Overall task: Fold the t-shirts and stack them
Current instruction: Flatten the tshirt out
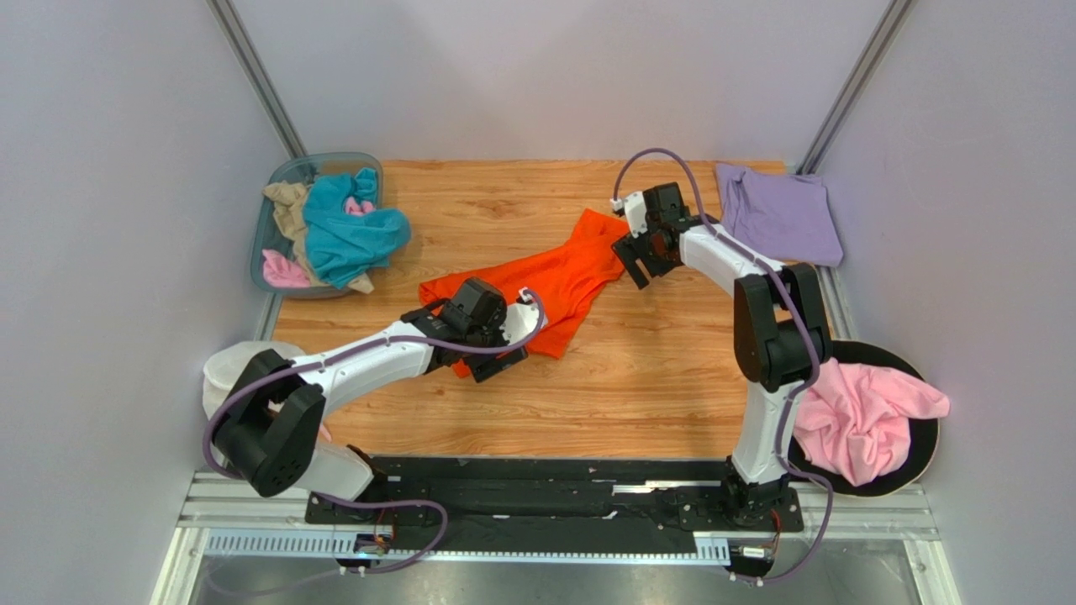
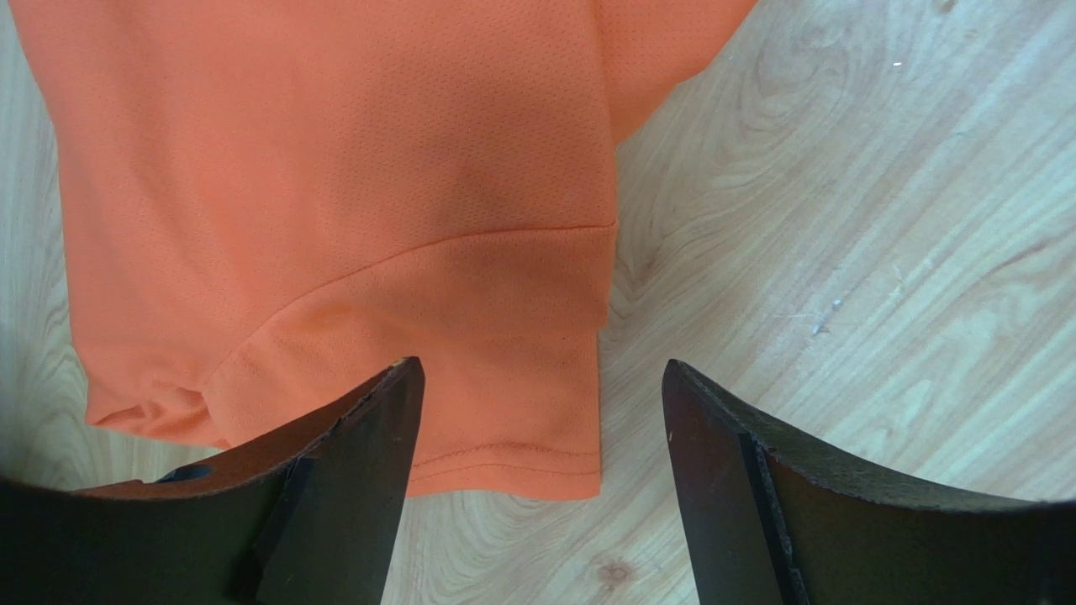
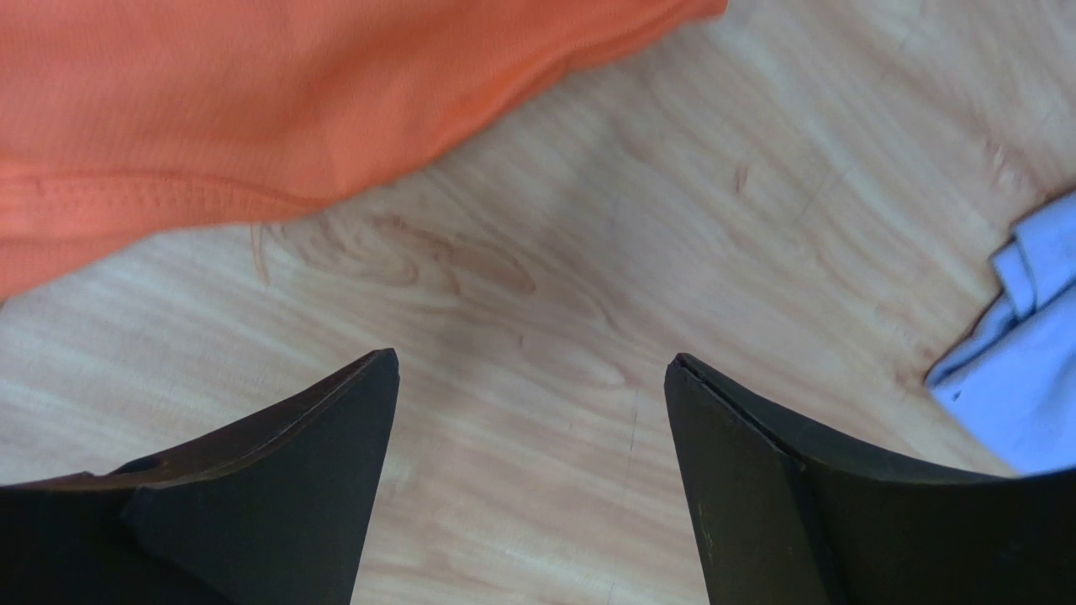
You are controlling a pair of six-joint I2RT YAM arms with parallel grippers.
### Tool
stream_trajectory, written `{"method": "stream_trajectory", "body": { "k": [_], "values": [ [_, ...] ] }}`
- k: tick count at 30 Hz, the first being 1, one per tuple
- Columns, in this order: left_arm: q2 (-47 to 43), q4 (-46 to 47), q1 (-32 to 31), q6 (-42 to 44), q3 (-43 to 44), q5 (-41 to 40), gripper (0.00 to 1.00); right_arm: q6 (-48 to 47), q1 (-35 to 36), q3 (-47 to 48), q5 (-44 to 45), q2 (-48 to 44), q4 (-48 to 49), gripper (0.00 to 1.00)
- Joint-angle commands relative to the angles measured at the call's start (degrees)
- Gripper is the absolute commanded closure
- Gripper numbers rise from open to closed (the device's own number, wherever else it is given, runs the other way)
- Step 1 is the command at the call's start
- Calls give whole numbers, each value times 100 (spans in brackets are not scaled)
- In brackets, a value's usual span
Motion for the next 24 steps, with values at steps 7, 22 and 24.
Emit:
{"method": "stream_trajectory", "body": {
  "k": [7,22,24],
  "values": [
    [360,498,-4,115,-5,-218,23,-656,-24,1256,-173,829,484,18],
    [563,639,-4,142,-163,-280,26,-270,-164,2207,-1298,1656,220,23],
    [545,647,-4,142,-207,-280,26,-244,-156,2031,-1333,1612,255,24]
  ]
}}
